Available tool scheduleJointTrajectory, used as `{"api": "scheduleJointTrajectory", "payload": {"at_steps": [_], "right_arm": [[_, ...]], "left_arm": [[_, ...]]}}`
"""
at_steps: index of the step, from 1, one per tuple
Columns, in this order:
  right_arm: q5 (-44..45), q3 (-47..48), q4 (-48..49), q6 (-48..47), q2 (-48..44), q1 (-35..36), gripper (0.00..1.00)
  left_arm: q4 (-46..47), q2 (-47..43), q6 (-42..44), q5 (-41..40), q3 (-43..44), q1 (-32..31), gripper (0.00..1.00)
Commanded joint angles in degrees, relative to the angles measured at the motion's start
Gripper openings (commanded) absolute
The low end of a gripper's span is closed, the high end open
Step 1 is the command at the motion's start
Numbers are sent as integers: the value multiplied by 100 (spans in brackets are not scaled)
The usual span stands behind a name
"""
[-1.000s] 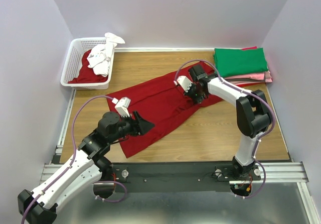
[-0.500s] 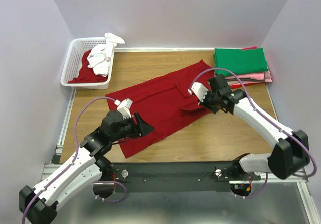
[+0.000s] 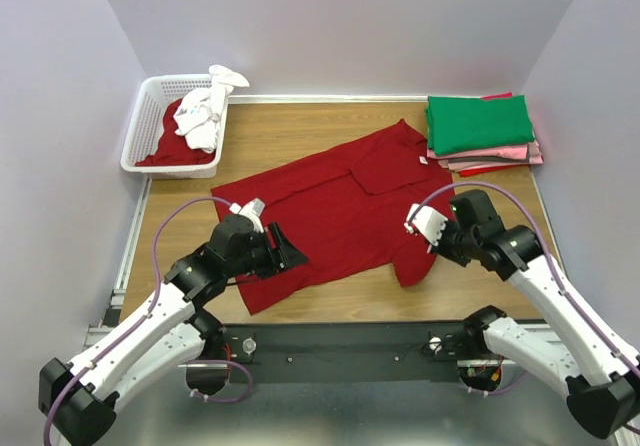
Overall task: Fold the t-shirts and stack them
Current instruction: Fold the tshirt
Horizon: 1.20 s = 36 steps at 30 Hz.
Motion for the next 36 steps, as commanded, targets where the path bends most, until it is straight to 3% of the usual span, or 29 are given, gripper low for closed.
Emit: {"api": "scheduleJointTrajectory", "payload": {"at_steps": [1,11,15,23,26,32,36], "right_arm": [[130,-64,-546,-100,-397,4,0],[-72,-240,-643,-223,-1031,-119,0],[-37,-292,-530,-179,-1172,-128,0],[-28,-477,-204,-100,-1392,-145,1],[-72,-565,-99,-118,-1436,-145,0],[-37,-679,156,-170,-1410,-145,0],[-55,-662,209,-196,-1374,-145,0]], "left_arm": [[-688,68,-335,-132,376,-17,65],[-1505,270,-907,245,500,-17,65],[-2120,463,-1135,315,500,-17,59],[-3491,1130,-2136,-615,1079,-262,55],[-3685,1630,-2286,-1072,1290,-351,56],[-3466,2544,-2419,-994,1080,-430,56],[-3606,3047,-2498,-1510,1281,-447,53]]}}
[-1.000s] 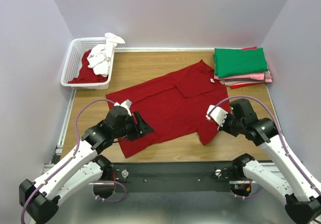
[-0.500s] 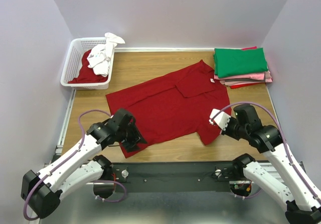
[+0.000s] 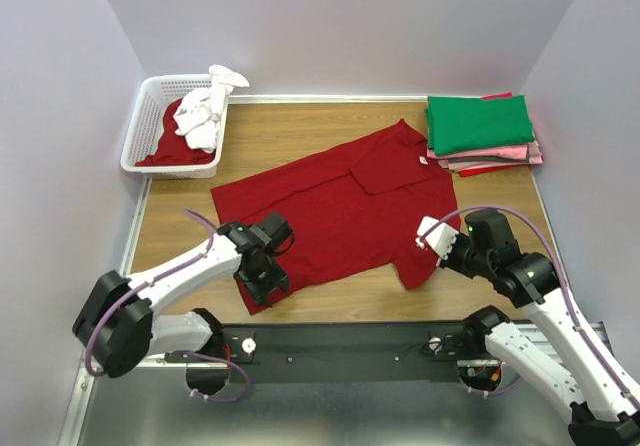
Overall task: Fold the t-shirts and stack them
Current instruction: Fold the tshirt
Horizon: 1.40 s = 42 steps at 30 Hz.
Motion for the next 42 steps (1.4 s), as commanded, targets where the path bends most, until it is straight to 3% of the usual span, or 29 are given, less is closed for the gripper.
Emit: {"api": "scheduleJointTrajectory", "payload": {"at_steps": [1,9,11,15,16,19,26,29,30,31,33,34,36,37,39,40,42], "right_arm": [[-15,-54,266,-52,-15,-25,0],[-6,-264,529,-96,-59,-25,0],[28,-282,574,-70,-41,-25,0],[55,-186,618,-44,55,-34,0],[151,-177,626,-78,143,-25,0],[528,-142,618,-149,188,-25,0],[872,-80,574,-35,46,-25,0],[768,-37,609,97,222,-25,0],[715,-19,626,140,275,-25,0],[645,-19,670,202,301,-25,0],[626,-28,784,246,371,-25,0],[626,-28,811,264,389,-34,0],[609,-10,872,290,486,-43,0],[574,-1,881,308,521,-60,0],[539,43,908,308,574,-78,0],[512,51,934,325,626,-78,0],[486,60,960,334,688,-95,1]], "left_arm": [[-408,435,-355,-888,267,-39,50],[-216,1017,-620,-636,295,-91,45],[-303,877,-576,-951,435,-91,45],[-102,639,213,-1391,997,-83,48],[107,595,885,-1392,1155,-91,49],[888,175,1652,-1138,1218,-91,56],[971,-792,2244,-718,1016,-100,64],[866,-637,3234,75,998,-144,63],[752,-540,3238,111,1146,-179,64],[585,-417,3830,85,1670,-205,63],[42,92,4918,-196,2444,-284,63],[-205,425,5222,-571,3327,-389,63],[-433,734,5828,-1178,4158,-739,63],[-444,831,6649,-1816,4710,-907,62],[36,798,7207,-2122,4830,-1119,63],[326,710,8316,-1878,4691,-1250,67],[767,639,8712,-2251,4480,-1304,73]]}}
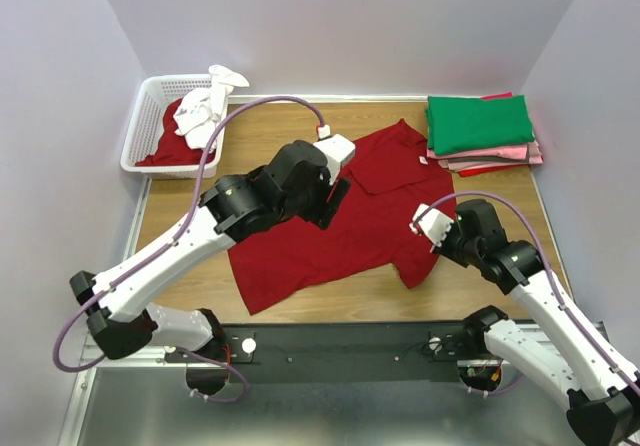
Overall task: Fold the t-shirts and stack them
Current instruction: Fold the tshirt
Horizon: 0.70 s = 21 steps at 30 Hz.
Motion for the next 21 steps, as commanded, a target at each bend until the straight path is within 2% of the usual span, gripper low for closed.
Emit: {"api": "scheduleJointTrajectory", "payload": {"at_steps": [1,3,6,8,12,16,21], "right_arm": [[-111,204,217,138,111,-58,1],[-128,205,217,129,138,-58,0],[-129,170,244,103,164,-76,0],[-164,117,287,85,199,-67,0],[-216,46,533,102,427,-76,0],[-348,38,683,120,621,-102,0],[-383,73,806,138,771,-120,0]], "left_arm": [[335,-131,2357,-721,-336,-157,73],[66,-16,3188,-265,-573,-200,72],[-393,-147,3833,-71,-1723,-603,72],[-604,-305,4063,428,-2567,-798,70],[-869,-718,4467,686,-3675,-913,67],[-956,-807,4819,897,-3844,-895,67],[-764,-465,5267,967,-3967,-904,66]]}}
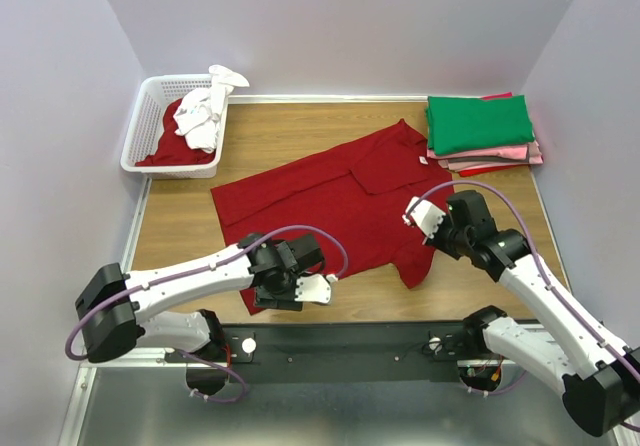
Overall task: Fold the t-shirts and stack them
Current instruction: Fold the tshirt
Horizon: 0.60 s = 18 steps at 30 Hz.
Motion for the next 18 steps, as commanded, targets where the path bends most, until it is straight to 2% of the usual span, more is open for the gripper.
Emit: {"api": "scheduleJointTrajectory", "payload": {"at_steps": [1,5,9,11,18], "right_arm": [[-169,46,288,111,86,-43,0],[-345,55,341,103,104,-52,0],[-371,38,367,59,95,-69,0],[-380,46,376,50,95,-61,0],[-494,134,412,41,122,-87,0]], "left_arm": [[129,246,604,257,-76,3,66],[340,466,788,564,-217,-14,46],[532,694,719,477,-261,-49,44],[656,765,639,345,-314,-58,37],[814,905,508,327,-375,-155,36]]}}
